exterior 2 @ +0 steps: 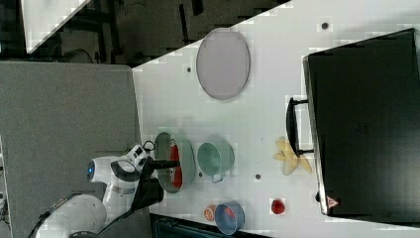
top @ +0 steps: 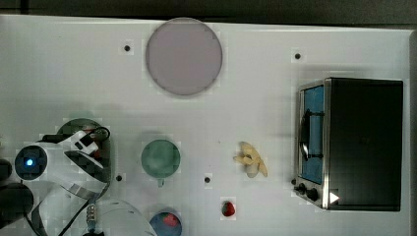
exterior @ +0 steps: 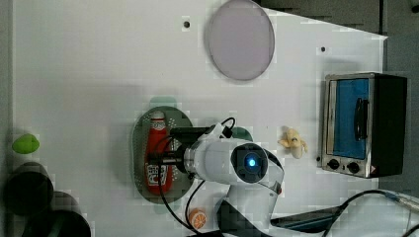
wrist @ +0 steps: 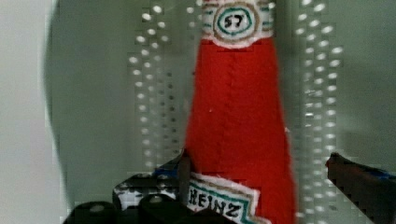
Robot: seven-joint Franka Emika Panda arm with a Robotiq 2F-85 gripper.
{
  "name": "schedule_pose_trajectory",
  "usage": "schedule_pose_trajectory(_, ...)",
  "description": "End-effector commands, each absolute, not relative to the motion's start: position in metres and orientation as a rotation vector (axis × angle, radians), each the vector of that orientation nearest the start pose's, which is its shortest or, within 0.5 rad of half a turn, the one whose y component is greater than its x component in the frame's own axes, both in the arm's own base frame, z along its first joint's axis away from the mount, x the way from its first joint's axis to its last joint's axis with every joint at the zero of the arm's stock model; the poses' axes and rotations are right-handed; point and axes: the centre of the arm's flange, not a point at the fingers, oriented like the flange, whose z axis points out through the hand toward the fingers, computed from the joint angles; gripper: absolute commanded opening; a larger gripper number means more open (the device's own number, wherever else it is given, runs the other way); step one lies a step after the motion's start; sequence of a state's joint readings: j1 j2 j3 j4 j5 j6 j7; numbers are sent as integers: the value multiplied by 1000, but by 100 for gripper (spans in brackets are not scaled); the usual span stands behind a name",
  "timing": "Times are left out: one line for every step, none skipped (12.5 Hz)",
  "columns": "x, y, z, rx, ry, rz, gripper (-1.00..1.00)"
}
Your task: Pick ketchup from strainer and place it on the table
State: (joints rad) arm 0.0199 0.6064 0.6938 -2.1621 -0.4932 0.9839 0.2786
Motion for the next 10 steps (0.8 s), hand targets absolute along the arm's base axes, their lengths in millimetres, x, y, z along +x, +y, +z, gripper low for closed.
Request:
schedule_pose_trajectory(407, 400, 178, -3023, 147, 95, 100)
schedule_pose_trajectory(406, 400, 173, -3029, 148, 106, 91)
schedule_pose_trajectory(407, 397, 170, -3041, 145, 102, 68)
schedule_pose_trajectory(407, 398, 169, -3043, 132, 93, 43)
schedule_pose_trajectory(406, 400, 172, -3040, 126, 86, 20)
schedule_pose_trajectory(407, 401, 178, -3040, 125, 73, 13)
schedule_pose_trajectory(409, 401, 188, -3035, 128, 51, 13)
schedule_pose_trajectory(408, 403, 203, -3023, 140, 36, 13)
schedule_pose_trajectory(408, 407, 223, -2993, 180, 32, 13)
schedule_pose_trajectory(408, 411, 245, -2959, 238, 48, 13)
